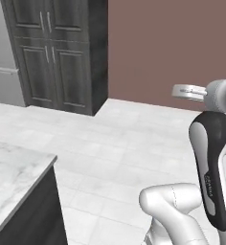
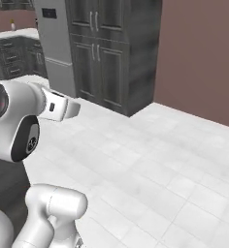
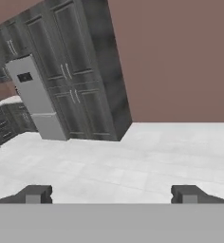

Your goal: Take the smaller bowl and place it next to the appetizer plate on the dining counter , and place the larger bowl next to the plate with cooked food.

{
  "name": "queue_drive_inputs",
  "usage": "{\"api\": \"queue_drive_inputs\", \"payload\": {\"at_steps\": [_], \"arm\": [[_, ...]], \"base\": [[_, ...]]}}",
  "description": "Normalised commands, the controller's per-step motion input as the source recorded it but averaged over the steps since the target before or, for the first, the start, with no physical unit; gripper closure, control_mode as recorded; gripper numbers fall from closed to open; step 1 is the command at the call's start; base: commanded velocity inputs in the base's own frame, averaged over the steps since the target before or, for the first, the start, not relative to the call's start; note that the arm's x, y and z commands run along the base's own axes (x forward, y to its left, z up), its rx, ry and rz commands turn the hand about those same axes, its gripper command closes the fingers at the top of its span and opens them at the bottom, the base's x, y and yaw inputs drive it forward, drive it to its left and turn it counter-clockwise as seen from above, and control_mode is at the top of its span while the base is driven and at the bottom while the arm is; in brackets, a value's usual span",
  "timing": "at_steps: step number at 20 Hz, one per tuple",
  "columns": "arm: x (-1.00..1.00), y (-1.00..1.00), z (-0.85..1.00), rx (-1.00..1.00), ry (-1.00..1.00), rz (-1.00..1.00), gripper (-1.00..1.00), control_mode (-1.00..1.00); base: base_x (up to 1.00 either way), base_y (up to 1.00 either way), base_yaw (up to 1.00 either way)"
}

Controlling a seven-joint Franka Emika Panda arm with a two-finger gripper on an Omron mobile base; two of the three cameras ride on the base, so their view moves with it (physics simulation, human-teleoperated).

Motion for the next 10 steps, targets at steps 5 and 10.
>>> {"api": "queue_drive_inputs", "payload": {"at_steps": [5, 10], "arm": [[0.0, 0.0, 0.0, 0.0, 0.0, 0.0, -1.0, 1.0], [0.0, 0.0, 0.0, 0.0, 0.0, 0.0, -1.0, 1.0]], "base": [[1.0, -0.66, 0.31], [1.0, -0.69, 0.46]]}}
